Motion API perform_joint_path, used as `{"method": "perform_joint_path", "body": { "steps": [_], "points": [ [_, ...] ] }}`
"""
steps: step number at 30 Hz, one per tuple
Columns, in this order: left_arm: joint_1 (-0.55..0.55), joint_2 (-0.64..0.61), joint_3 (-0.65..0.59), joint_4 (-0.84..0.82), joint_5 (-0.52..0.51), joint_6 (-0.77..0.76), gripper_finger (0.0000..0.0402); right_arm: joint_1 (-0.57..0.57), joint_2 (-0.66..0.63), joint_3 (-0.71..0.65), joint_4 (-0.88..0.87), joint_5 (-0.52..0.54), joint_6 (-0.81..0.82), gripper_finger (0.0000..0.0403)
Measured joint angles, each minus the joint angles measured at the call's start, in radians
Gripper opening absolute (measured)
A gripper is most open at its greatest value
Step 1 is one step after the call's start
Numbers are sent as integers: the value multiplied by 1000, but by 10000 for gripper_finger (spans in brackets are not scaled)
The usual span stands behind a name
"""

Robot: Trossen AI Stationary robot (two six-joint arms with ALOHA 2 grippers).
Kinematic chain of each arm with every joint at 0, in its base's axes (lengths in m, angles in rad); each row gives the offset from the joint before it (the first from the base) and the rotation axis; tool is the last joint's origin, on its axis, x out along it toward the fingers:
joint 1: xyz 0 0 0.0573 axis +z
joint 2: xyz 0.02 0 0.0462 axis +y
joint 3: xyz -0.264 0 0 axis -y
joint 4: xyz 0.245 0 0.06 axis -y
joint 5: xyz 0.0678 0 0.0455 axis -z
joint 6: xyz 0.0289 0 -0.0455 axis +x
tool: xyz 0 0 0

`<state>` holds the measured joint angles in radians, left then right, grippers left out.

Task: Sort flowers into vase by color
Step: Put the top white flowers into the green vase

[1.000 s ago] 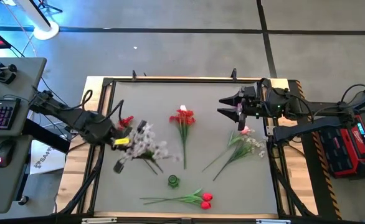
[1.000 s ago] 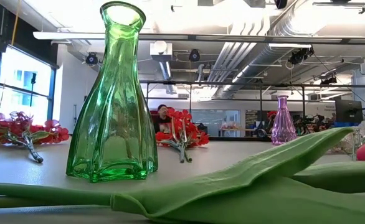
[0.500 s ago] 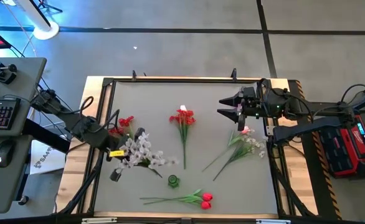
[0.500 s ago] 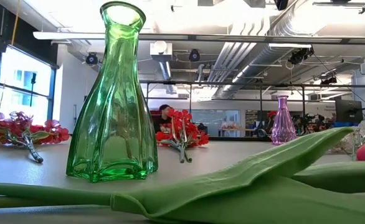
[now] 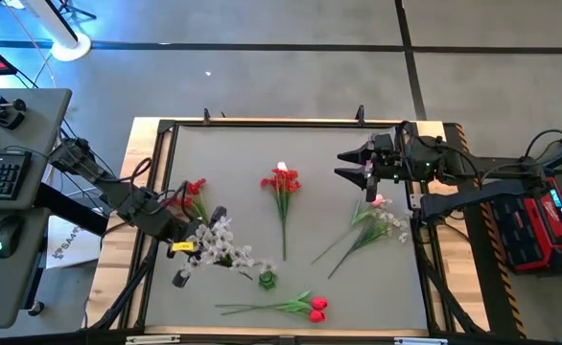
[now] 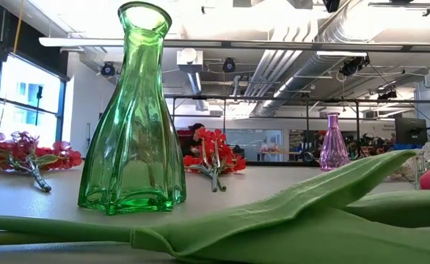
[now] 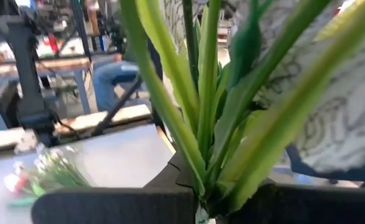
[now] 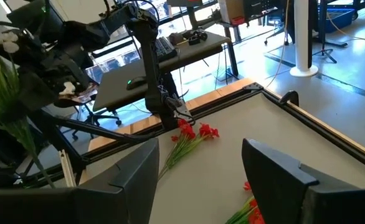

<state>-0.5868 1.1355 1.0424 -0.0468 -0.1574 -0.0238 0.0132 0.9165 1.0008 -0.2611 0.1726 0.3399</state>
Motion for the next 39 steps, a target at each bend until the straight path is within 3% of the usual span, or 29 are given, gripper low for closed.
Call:
{"method": "perform_joint_path", "body": {
  "steps": [16, 36, 39],
  "points": [
    [98, 122, 0, 47, 118, 36, 3, 0, 0, 0, -5, 0, 0, 216],
    [112, 210, 0, 45, 135, 70, 3, 0, 0, 0, -6, 0, 0, 216],
    [112, 214, -56, 125, 147, 69, 3, 0, 0, 0, -6, 0, 0, 216]
  ]
}}
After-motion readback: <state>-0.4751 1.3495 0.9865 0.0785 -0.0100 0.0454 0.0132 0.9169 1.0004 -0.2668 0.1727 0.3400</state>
